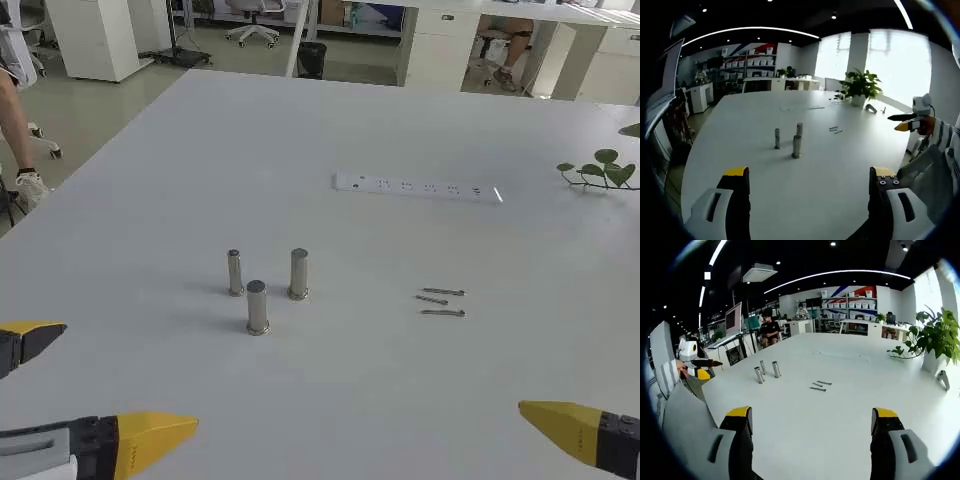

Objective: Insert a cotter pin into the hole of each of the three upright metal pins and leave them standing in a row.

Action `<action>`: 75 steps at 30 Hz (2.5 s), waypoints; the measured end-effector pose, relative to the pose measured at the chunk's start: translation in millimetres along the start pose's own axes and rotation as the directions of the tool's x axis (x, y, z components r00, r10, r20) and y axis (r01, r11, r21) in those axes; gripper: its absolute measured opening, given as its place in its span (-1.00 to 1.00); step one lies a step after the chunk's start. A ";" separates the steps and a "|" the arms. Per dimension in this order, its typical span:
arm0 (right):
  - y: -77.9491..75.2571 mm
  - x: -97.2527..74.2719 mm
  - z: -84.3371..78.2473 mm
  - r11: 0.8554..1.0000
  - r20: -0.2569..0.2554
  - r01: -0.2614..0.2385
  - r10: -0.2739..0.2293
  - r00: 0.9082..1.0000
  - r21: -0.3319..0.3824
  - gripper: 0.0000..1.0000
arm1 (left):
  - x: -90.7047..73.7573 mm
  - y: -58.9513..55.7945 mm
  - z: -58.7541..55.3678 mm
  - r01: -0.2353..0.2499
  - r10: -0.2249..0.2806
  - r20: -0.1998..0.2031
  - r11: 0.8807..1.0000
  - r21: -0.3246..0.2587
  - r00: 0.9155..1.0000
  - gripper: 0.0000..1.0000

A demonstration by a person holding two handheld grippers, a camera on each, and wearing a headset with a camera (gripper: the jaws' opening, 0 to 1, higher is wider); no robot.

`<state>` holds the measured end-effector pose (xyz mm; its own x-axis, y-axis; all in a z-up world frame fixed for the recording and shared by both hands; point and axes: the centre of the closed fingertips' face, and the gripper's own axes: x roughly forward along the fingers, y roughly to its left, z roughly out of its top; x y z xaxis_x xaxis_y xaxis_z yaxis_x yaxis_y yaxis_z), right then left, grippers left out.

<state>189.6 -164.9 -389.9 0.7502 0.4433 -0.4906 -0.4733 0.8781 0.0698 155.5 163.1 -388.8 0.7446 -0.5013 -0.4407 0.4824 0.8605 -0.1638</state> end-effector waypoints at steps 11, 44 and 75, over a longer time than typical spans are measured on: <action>-4.3 -2.0 0.6 1.000 -0.021 0.003 -0.004 1.000 -0.018 0.87 | 0.4 0.6 3.8 -0.003 0.003 0.016 1.000 -0.005 1.000 0.98; 2.6 6.0 9.9 0.996 -0.032 -0.038 0.035 0.999 -0.083 0.80 | -14.6 2.1 9.0 -0.041 0.041 0.063 0.999 -0.011 0.997 0.98; -3.6 -2.5 4.2 0.998 -0.043 -0.003 0.000 0.999 -0.070 0.76 | 3.4 8.0 19.8 0.022 -0.025 0.048 0.998 0.056 0.999 0.88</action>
<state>191.4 -168.4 -385.2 0.7297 0.4347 -0.5278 -0.5063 0.8623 0.0101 171.1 166.5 -374.0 0.7540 -0.5261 -0.3933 0.5234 0.8430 -0.1242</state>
